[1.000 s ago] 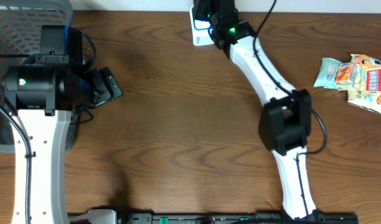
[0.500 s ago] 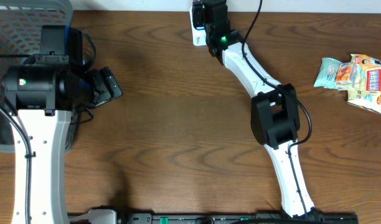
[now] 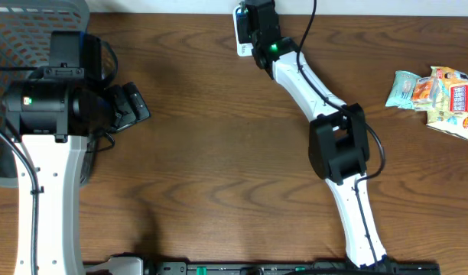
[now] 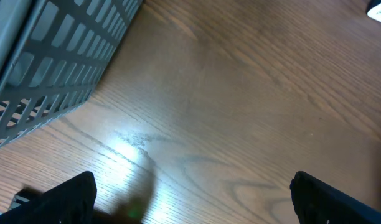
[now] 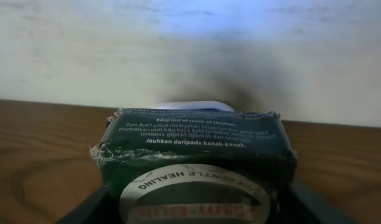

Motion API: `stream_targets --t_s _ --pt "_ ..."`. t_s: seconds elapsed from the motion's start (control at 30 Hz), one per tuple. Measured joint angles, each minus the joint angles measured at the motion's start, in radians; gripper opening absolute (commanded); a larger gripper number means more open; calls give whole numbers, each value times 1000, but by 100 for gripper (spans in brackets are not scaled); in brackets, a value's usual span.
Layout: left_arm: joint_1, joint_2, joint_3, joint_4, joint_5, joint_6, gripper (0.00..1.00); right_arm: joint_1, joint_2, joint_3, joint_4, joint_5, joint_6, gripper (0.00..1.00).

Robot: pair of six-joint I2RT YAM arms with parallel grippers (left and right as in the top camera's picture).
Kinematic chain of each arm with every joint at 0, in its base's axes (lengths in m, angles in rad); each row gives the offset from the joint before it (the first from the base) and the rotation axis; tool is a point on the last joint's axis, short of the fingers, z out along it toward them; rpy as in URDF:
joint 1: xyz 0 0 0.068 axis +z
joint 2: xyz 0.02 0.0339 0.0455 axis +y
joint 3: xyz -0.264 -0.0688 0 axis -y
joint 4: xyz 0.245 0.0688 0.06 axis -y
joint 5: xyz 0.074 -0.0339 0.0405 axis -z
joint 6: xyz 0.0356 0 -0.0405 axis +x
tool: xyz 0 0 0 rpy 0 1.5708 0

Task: Scan the item barcode
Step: 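Carry the tin to the right table edge and release it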

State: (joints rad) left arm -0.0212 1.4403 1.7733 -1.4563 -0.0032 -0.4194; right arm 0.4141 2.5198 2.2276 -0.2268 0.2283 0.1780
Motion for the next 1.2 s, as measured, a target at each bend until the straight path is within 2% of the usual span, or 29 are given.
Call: stream_targets --t_s 0.2,0.33,0.47,0.6,0.97,1.13,1.2 --pt "0 0 0 0 0 0 98 -61 -165 0 -223 4 0 44" --pt "0 0 0 0 0 0 98 -159 -293 6 -428 24 0 43" --pt "0 0 0 0 0 0 98 -290 -344 23 -636 101 -2 37" --pt "0 0 0 0 0 0 98 -427 -333 6 -797 167 -3 49" --pt "0 0 0 0 0 0 98 -695 -320 -102 -827 208 82 52" --pt "0 0 0 0 0 0 98 -753 -319 -143 -808 207 144 65" --pt "0 0 0 0 0 0 97 -781 -318 -144 -806 207 180 79"
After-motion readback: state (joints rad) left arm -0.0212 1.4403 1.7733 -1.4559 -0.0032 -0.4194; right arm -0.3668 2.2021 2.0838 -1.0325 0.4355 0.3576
